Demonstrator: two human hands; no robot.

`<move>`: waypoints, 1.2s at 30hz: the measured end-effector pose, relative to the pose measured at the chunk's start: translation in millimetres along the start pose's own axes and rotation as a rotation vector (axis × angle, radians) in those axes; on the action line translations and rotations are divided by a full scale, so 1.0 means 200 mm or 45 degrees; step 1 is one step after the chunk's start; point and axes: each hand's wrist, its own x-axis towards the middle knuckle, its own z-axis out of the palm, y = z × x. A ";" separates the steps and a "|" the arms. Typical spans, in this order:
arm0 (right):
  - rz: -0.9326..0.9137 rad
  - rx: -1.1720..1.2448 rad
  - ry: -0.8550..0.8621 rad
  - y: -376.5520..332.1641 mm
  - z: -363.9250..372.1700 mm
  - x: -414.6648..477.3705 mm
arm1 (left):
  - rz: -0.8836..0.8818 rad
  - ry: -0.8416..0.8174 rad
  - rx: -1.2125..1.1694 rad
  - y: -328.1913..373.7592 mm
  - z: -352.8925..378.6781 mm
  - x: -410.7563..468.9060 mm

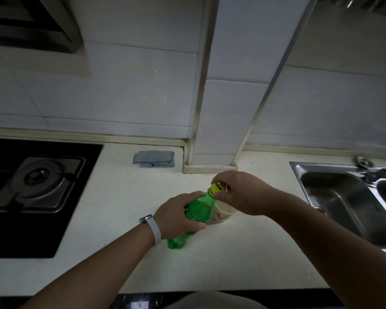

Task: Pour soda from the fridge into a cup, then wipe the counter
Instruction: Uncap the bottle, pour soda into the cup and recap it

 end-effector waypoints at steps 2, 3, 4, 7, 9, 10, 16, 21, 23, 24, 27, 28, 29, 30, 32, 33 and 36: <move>0.102 -0.129 -0.018 0.00 0.01 0.01 | 0.012 -0.005 0.011 0.01 0.01 0.00; 0.146 -0.185 -0.016 0.02 0.02 0.01 | 0.015 -0.016 0.021 0.01 0.01 0.00; 0.172 -0.204 -0.006 0.03 0.03 0.01 | 0.015 -0.024 0.029 0.02 0.02 0.00; 0.117 0.014 0.030 0.07 0.03 -0.02 | -0.004 -0.037 0.017 0.01 0.04 0.00; -0.006 0.139 -0.029 0.08 0.02 -0.04 | -0.012 -0.048 0.020 0.00 0.04 0.00; -0.049 0.144 -0.057 0.08 0.02 -0.05 | -0.009 -0.049 0.027 0.01 0.05 0.00; -0.017 0.088 0.044 0.06 0.04 -0.04 | 0.008 -0.019 0.043 0.02 0.04 0.02; 0.069 -0.033 -0.011 0.08 0.09 -0.03 | -0.004 -0.008 0.023 0.01 0.06 0.03; 0.078 -0.066 -0.015 0.08 0.10 -0.02 | -0.026 -0.004 0.010 0.00 0.07 0.03; 0.089 -0.081 -0.019 0.09 0.11 -0.01 | -0.036 0.000 0.002 0.00 0.08 0.03; 0.140 -0.138 -0.003 0.10 0.14 0.01 | -0.050 0.017 0.013 0.00 0.10 0.02; 0.164 -0.162 0.009 0.10 0.14 0.01 | -0.054 0.019 0.027 0.01 0.10 0.02; 0.192 -0.197 0.016 0.11 0.14 0.02 | -0.052 0.018 0.047 0.01 0.11 0.02; 0.202 -0.245 0.014 0.11 0.14 0.02 | -0.052 0.008 0.064 0.02 0.11 0.03; 0.212 -0.258 -0.008 0.12 0.15 0.02 | -0.049 -0.017 0.076 0.02 0.12 0.03; 0.225 -0.183 -0.003 0.12 0.15 0.02 | -0.052 -0.028 0.058 0.02 0.12 0.03; 0.152 0.145 0.036 0.14 0.15 -0.01 | -0.069 -0.072 -0.003 0.01 0.10 0.05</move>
